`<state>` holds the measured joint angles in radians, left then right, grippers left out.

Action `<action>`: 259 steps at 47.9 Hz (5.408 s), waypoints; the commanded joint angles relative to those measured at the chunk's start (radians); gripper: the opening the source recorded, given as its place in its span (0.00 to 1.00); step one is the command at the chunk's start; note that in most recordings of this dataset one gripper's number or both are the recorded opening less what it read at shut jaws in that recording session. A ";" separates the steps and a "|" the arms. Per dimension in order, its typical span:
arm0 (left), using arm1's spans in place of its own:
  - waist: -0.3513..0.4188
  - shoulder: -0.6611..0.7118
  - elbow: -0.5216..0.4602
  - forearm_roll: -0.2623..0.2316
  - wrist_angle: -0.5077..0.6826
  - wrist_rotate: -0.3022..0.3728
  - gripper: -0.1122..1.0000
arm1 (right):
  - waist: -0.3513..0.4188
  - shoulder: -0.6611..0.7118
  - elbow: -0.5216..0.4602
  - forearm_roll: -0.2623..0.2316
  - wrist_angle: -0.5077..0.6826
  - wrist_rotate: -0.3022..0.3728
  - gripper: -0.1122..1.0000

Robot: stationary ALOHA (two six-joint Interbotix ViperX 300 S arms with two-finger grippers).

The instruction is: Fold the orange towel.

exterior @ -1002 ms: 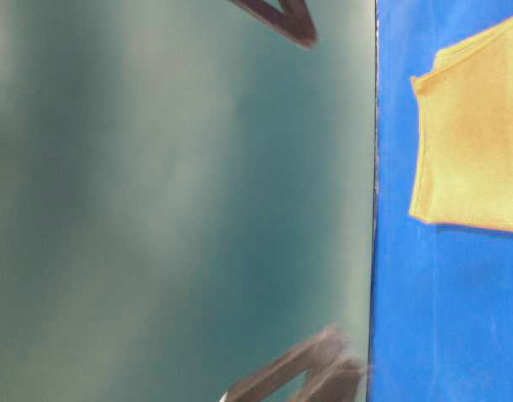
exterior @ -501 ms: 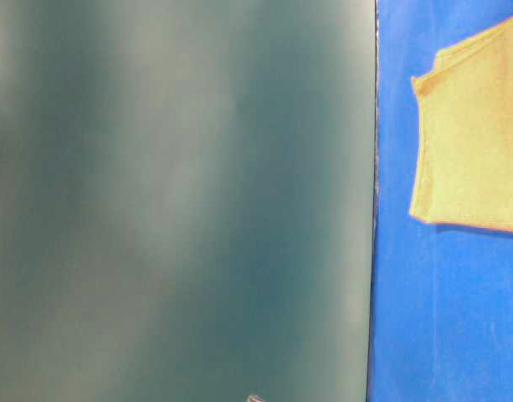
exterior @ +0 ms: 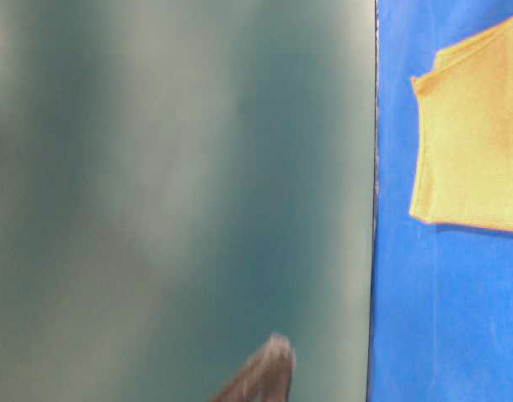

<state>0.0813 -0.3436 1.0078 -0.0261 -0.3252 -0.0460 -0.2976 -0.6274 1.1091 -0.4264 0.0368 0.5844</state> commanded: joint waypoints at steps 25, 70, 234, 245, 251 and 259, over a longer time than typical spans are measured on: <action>0.265 0.459 -0.291 0.000 -0.034 0.049 0.80 | -0.196 0.518 -0.215 -0.060 -0.087 -0.015 0.64; 0.313 0.736 -0.446 0.003 -0.069 0.095 0.11 | -0.212 0.696 -0.239 -0.060 -0.199 -0.020 0.13; -0.103 0.537 -0.321 0.003 0.129 0.144 0.59 | 0.319 0.555 -0.169 0.172 -0.138 -0.072 0.62; -0.103 0.477 -0.314 0.003 0.179 0.149 0.78 | 0.351 0.486 -0.196 0.169 -0.081 -0.074 0.62; -0.103 0.387 -0.310 0.003 0.258 0.149 0.75 | 0.370 0.393 -0.201 0.167 -0.006 -0.078 0.62; -0.103 0.255 -0.281 0.003 0.316 0.150 0.75 | 0.371 0.241 -0.183 0.163 0.081 -0.084 0.62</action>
<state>-0.0184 -0.0061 0.7225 -0.0261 -0.0230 0.1028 0.0706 -0.3114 0.9296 -0.2592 0.0905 0.5031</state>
